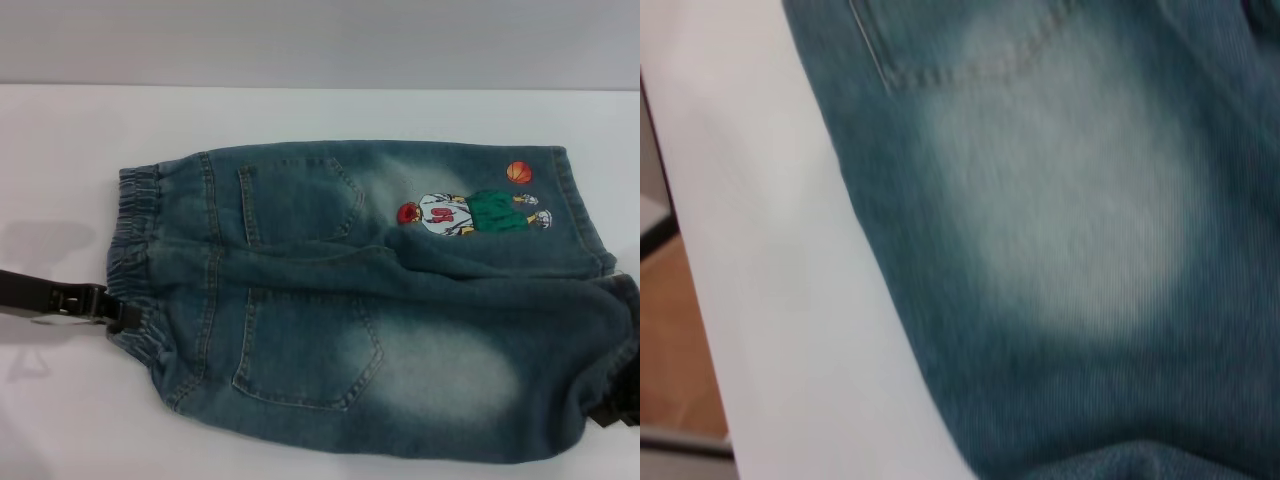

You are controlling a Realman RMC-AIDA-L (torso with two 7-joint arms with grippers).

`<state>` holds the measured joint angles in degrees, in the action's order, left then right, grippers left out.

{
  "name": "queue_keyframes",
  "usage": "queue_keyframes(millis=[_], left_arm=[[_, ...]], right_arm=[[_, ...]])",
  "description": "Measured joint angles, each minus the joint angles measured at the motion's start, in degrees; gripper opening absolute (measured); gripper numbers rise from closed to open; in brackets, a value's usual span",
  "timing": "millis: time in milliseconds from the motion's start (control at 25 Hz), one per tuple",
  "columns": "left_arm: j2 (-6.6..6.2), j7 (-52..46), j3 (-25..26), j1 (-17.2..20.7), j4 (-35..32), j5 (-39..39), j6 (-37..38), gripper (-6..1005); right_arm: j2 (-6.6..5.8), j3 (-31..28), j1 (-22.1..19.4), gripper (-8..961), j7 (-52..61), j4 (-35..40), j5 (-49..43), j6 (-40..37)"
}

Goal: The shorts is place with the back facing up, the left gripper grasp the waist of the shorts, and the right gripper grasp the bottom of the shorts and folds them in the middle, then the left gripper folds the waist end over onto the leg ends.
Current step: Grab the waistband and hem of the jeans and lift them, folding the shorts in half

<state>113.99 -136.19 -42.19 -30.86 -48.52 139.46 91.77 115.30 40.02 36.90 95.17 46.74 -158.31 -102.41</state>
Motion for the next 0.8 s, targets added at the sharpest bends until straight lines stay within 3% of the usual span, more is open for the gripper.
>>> queue_keyframes(millis=[440,800], left_arm=[[-0.11,0.2,4.0,-1.4,0.0,-1.1,-0.3,30],[-0.32,0.2,8.9,-0.7,0.0,-7.7,0.2,30]], right_arm=[[-0.95,-2.1,-2.2,2,-3.1,2.2,7.2,-0.8],[-4.69,-17.1,-4.9,3,-10.8,-1.6,18.3,-2.4]])
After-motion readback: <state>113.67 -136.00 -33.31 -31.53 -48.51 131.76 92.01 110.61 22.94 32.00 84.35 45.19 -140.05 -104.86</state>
